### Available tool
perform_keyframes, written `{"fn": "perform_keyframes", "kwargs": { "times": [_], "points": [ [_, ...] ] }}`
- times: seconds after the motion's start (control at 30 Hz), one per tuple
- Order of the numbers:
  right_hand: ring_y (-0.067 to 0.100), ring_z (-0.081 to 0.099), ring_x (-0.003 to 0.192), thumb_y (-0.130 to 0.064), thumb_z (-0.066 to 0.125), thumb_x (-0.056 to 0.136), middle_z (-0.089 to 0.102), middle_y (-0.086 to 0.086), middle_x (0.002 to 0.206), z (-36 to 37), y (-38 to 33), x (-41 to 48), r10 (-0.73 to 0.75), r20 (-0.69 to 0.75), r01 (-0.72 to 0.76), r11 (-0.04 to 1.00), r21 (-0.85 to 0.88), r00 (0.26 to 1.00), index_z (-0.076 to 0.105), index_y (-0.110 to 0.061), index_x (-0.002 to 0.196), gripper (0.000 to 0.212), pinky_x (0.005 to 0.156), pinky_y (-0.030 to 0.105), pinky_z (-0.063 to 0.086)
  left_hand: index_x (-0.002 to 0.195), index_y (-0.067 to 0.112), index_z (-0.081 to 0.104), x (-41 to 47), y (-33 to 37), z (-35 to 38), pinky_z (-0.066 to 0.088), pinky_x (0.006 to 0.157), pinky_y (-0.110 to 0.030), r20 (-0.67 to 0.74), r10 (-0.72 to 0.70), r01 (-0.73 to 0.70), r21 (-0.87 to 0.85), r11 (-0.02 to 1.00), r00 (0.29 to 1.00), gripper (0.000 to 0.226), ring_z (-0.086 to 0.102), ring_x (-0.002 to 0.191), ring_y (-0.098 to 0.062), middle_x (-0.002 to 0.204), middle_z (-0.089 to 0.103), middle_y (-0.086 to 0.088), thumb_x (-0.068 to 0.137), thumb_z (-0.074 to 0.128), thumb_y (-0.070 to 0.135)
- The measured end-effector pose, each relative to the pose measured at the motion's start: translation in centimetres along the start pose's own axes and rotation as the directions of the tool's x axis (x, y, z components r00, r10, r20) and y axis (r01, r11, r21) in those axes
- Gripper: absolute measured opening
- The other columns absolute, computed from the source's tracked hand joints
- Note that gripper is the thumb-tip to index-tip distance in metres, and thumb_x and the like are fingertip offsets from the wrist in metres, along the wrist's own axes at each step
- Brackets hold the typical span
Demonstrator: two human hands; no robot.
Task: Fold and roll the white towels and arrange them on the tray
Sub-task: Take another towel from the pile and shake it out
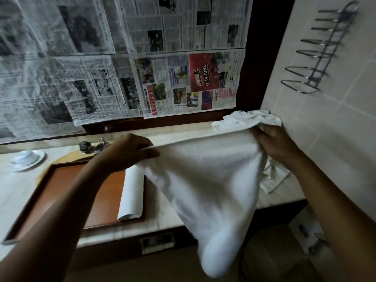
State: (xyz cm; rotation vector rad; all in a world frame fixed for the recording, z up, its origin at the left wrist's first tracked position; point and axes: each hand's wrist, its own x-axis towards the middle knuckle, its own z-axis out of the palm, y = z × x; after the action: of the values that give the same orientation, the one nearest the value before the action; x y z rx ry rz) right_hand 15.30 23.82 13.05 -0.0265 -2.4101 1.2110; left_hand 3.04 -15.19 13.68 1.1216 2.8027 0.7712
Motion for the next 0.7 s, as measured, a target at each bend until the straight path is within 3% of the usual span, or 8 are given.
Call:
{"fn": "perform_keyframes", "kwargs": {
  "times": [0.07, 0.13, 0.2, 0.3, 0.37, 0.43, 0.57, 0.7],
  "points": [
    [-0.014, 0.056, 0.102, -0.031, 0.055, 0.105, 0.061, -0.031, 0.109, 0.6, 0.6, -0.6, 0.138, 0.027, -0.14, 0.986, 0.091, 0.99, 0.068, -0.034, 0.116, 0.017, 0.099, 0.003, 0.037, 0.081, 0.021, 0.073, -0.9, -0.9, 0.8, 0.048, 0.067, -0.035, -0.065, -0.053, 0.036, -0.243, 0.969, 0.996, 0.039, 0.062, 0.071, -0.014, 0.076, 0.068, -0.002, 0.088, 0.067, 0.059],
    [-0.001, 0.067, 0.1, -0.05, 0.062, 0.096, 0.074, -0.021, 0.101, 0.7, 1.3, -0.9, 0.232, 0.08, -0.245, 0.933, 0.264, 0.969, 0.078, -0.038, 0.094, 0.021, 0.104, 0.029, 0.049, 0.09, 0.008, 0.074, -1.4, -0.8, 1.7, 0.045, 0.072, -0.036, -0.104, -0.114, 0.045, -0.512, 0.858, 0.988, 0.03, 0.061, 0.079, -0.019, 0.086, 0.07, -0.014, 0.095, 0.069, 0.037],
    [0.018, 0.069, 0.111, -0.066, 0.069, 0.082, 0.077, -0.005, 0.109, 0.8, 2.1, -0.8, 0.255, 0.104, -0.275, 0.905, 0.326, 0.961, 0.079, -0.04, 0.097, 0.032, 0.105, 0.052, 0.052, 0.094, -0.004, 0.069, -1.7, -0.3, 2.7, 0.044, 0.073, -0.035, -0.122, -0.178, 0.058, -0.648, 0.76, 0.977, 0.024, 0.06, 0.081, -0.02, 0.086, 0.066, -0.016, 0.099, 0.064, 0.019],
    [0.034, 0.066, 0.114, -0.069, 0.069, 0.08, 0.072, 0.014, 0.115, 1.2, 2.8, -1.1, 0.225, 0.075, -0.237, 0.927, 0.292, 0.971, 0.075, -0.025, 0.105, 0.051, 0.096, 0.061, 0.052, 0.101, -0.008, 0.065, -1.8, 0.0, 4.1, 0.047, 0.073, -0.036, -0.128, -0.275, 0.089, -0.749, 0.657, 0.953, 0.025, 0.059, 0.085, -0.025, 0.089, 0.062, -0.018, 0.102, 0.058, 0.016],
    [0.041, 0.066, 0.108, -0.061, 0.068, 0.089, 0.071, 0.018, 0.11, 1.3, 3.5, -1.3, 0.198, 0.065, -0.207, 0.958, 0.199, 0.978, 0.069, -0.011, 0.103, 0.052, 0.089, 0.059, 0.054, 0.099, -0.008, 0.067, -1.9, -0.1, 4.5, 0.048, 0.069, -0.036, -0.179, -0.306, 0.079, -0.736, 0.672, 0.935, 0.026, 0.06, 0.081, -0.026, 0.086, 0.064, -0.019, 0.099, 0.065, 0.018],
    [0.027, 0.068, 0.092, -0.038, 0.067, 0.098, 0.073, 0.0, 0.088, 1.2, 4.3, -1.5, 0.207, 0.048, -0.212, 0.963, 0.166, 0.977, 0.069, -0.01, 0.092, 0.029, 0.078, 0.044, 0.054, 0.094, -0.003, 0.073, -2.2, -0.4, 4.6, 0.049, 0.065, -0.035, -0.25, -0.329, 0.062, -0.705, 0.706, 0.91, 0.026, 0.063, 0.073, -0.024, 0.081, 0.069, -0.019, 0.091, 0.076, 0.022],
    [0.002, 0.066, 0.082, -0.013, 0.062, 0.101, 0.07, -0.006, 0.087, 1.1, 5.4, -2.2, 0.254, 0.113, -0.27, 0.949, 0.16, 0.961, 0.075, -0.021, 0.094, 0.017, 0.066, 0.029, 0.054, 0.09, 0.005, 0.078, -2.4, -1.8, 4.6, 0.051, 0.065, -0.043, -0.325, -0.419, 0.067, -0.718, 0.693, 0.848, 0.044, 0.063, 0.072, -0.024, 0.086, 0.069, -0.031, 0.073, 0.09, 0.044],
    [0.001, 0.064, 0.077, -0.026, 0.063, 0.102, 0.072, -0.011, 0.083, 1.4, 5.8, -2.8, 0.29, 0.091, -0.3, 0.942, 0.149, 0.953, 0.075, -0.017, 0.097, 0.016, 0.069, 0.032, 0.05, 0.1, -0.007, 0.071, -2.4, -2.5, 5.2, 0.058, 0.074, -0.049, -0.268, -0.407, 0.083, -0.74, 0.667, 0.873, 0.048, 0.063, 0.082, -0.027, 0.088, 0.068, -0.021, 0.087, 0.081, 0.038]
  ]
}}
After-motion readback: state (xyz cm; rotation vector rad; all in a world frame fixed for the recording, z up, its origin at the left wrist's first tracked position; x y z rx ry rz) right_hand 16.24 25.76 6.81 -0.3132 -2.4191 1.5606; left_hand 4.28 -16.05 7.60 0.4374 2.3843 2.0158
